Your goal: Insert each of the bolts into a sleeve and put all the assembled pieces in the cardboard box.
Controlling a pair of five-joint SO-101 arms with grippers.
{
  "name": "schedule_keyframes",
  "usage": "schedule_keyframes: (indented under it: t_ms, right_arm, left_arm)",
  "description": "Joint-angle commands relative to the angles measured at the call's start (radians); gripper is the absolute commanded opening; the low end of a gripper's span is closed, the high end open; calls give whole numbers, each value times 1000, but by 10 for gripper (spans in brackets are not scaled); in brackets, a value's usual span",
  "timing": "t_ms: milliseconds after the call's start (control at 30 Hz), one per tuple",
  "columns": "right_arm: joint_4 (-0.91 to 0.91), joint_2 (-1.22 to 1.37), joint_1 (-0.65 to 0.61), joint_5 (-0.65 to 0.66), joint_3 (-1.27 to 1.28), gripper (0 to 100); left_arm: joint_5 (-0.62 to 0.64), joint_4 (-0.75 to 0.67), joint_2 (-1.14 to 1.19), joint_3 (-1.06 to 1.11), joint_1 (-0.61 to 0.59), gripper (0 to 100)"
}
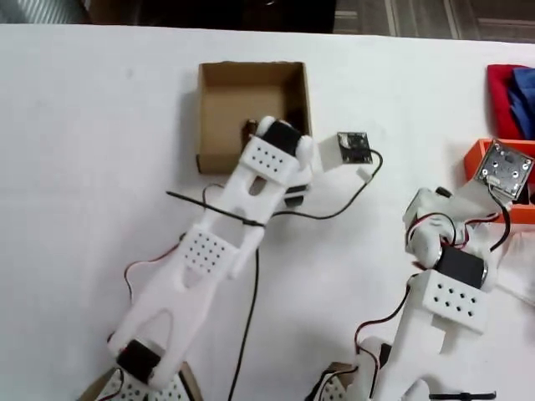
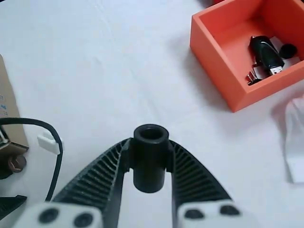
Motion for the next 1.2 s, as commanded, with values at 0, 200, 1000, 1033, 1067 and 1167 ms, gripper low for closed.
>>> schedule_keyframes:
  t_ms: [0, 200, 1000, 1033, 1067, 1167]
  right_arm:
    - [-22, -36, 10, -6, -5, 23]
    - [-22, -36, 10, -6, -5, 23]
    - [-24, -36, 10, -6, -5, 23]
    - [-24, -36, 10, -6, -5, 23]
    - [-24, -36, 10, -6, -5, 23]
    - [-24, -36, 10, -6, -5, 23]
  left_arm:
    - [-3, 52, -2, -53, 28, 191]
    - [3, 60, -11, -142, 38, 191]
    - [-25, 51, -103, -134, -3, 191]
    - [-44, 51, -103, -134, -14, 191]
    - [-54, 51, -103, -134, -21, 191]
    - [-63, 49, -94, -134, -44, 191]
